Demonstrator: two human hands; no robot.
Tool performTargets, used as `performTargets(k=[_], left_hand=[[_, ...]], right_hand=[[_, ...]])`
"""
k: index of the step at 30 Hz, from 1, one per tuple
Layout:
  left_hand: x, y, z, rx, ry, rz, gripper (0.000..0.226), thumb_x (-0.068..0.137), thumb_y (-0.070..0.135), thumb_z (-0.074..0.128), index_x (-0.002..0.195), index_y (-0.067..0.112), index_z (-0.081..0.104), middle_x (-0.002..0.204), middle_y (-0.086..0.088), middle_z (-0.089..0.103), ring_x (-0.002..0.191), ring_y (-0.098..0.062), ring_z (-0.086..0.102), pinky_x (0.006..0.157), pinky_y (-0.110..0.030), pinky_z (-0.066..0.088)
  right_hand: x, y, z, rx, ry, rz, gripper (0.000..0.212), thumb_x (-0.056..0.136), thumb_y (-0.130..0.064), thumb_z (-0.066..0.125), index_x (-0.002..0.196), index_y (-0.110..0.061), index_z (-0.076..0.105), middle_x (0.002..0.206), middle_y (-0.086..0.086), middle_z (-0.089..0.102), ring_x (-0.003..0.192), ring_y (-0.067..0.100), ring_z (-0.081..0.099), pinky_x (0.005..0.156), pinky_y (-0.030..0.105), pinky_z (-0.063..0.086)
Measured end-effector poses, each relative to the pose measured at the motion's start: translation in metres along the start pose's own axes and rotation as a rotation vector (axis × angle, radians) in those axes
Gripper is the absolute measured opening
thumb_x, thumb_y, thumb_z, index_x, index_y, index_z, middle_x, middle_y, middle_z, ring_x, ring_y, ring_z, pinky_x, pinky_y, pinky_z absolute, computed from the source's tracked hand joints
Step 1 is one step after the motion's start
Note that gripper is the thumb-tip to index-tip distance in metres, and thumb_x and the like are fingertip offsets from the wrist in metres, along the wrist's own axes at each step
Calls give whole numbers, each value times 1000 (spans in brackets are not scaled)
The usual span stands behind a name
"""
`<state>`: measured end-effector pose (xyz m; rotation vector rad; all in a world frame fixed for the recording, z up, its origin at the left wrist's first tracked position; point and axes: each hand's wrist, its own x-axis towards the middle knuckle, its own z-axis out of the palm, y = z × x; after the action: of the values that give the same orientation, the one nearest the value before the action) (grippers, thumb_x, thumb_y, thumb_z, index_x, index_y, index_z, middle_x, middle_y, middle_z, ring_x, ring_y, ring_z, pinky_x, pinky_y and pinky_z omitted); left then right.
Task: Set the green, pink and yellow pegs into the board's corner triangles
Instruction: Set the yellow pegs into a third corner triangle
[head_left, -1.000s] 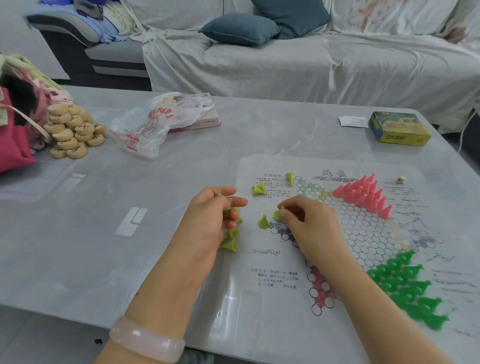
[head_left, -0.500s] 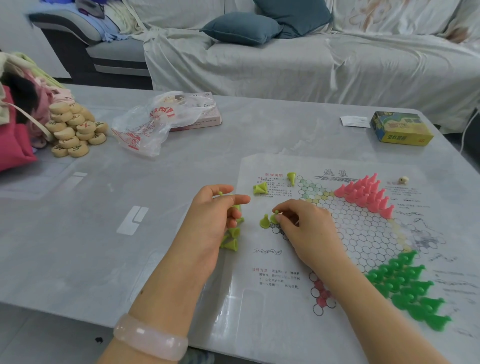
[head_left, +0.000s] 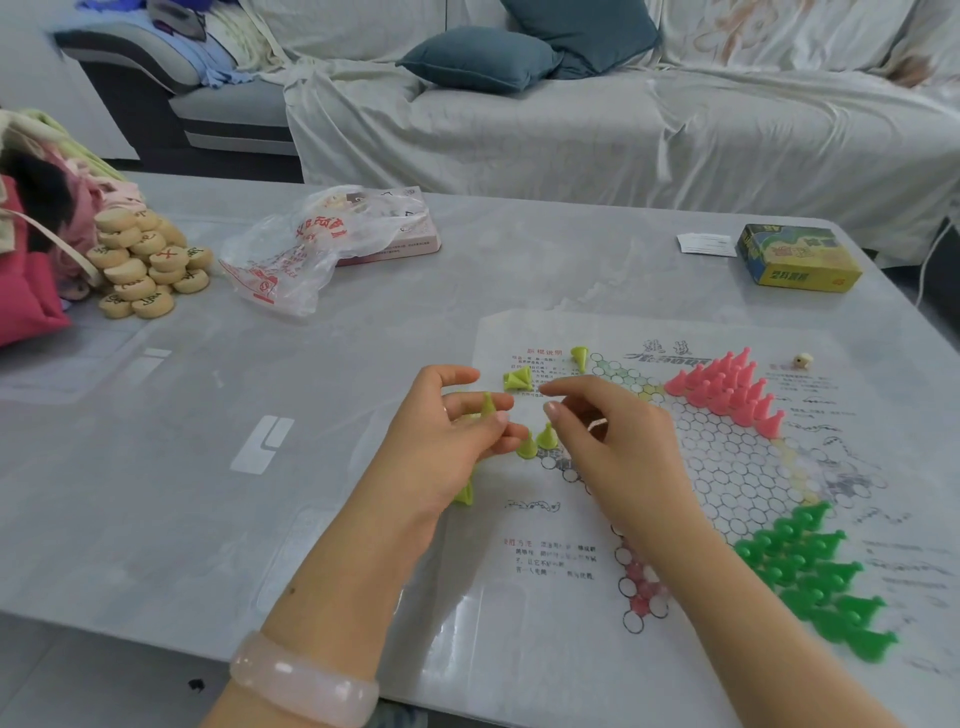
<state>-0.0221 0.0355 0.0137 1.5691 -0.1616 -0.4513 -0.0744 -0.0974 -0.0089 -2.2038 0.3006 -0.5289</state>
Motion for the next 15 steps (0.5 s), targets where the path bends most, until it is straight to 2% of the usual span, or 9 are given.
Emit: performTargets(k=[3, 5, 7, 9, 12, 13, 15], left_hand=[[-2, -3, 3, 351, 24, 158, 41, 87, 9, 58, 116, 27, 37, 106, 7, 59, 81, -11, 68, 76, -27, 52], [-4, -4, 5, 480, -18, 234, 48, 87, 15, 58, 125, 29, 32, 112, 11, 55, 88, -7, 65, 69, -22, 49], [-5, -6, 5, 515, -62, 266, 50, 88, 15, 57, 128, 31, 30, 116, 13, 54, 92, -4, 64, 75, -16, 48], [-4, -7, 4, 533, -103, 284, 51, 88, 13, 56, 127, 33, 30, 118, 14, 54, 93, -3, 64, 82, -17, 48], [-3, -2, -2, 480, -205, 286, 51, 86, 4, 53, 114, 42, 34, 116, 17, 53, 94, -4, 63, 81, -19, 49], [-1, 0, -7, 443, -197, 288, 51, 85, 0, 52, 107, 44, 37, 114, 18, 54, 93, -5, 63, 79, -18, 49], [4, 4, -19, 407, -63, 299, 44, 85, -1, 51, 95, 41, 47, 106, 17, 57, 86, -8, 61, 71, -13, 47]], right_hand=[[-1, -8, 1, 211, -122, 17, 13, 85, -19, 59, 92, -25, 69, 77, -13, 67, 72, 1, 59, 61, 10, 43], [-1, -8, 2, 260, -181, 8, 12, 84, -17, 61, 89, -23, 70, 82, -9, 70, 75, 3, 62, 65, 12, 46], [-1, -7, 2, 291, -214, 13, 13, 83, -14, 62, 90, -21, 70, 87, -5, 71, 78, 5, 63, 69, 16, 49], [-2, -6, 1, 311, -232, 8, 13, 83, -13, 62, 89, -21, 70, 87, -3, 71, 78, 7, 63, 70, 19, 50], [-2, -7, 0, 335, -189, 7, 12, 83, -13, 62, 85, -23, 69, 83, -5, 70, 72, 4, 62, 63, 16, 48], [-1, -7, 0, 348, -154, 21, 12, 83, -13, 62, 85, -23, 68, 80, -7, 69, 67, 1, 60, 59, 12, 44], [1, -6, -2, 351, -60, 49, 12, 84, -15, 61, 83, -26, 67, 72, -14, 66, 61, -3, 55, 56, 8, 40]])
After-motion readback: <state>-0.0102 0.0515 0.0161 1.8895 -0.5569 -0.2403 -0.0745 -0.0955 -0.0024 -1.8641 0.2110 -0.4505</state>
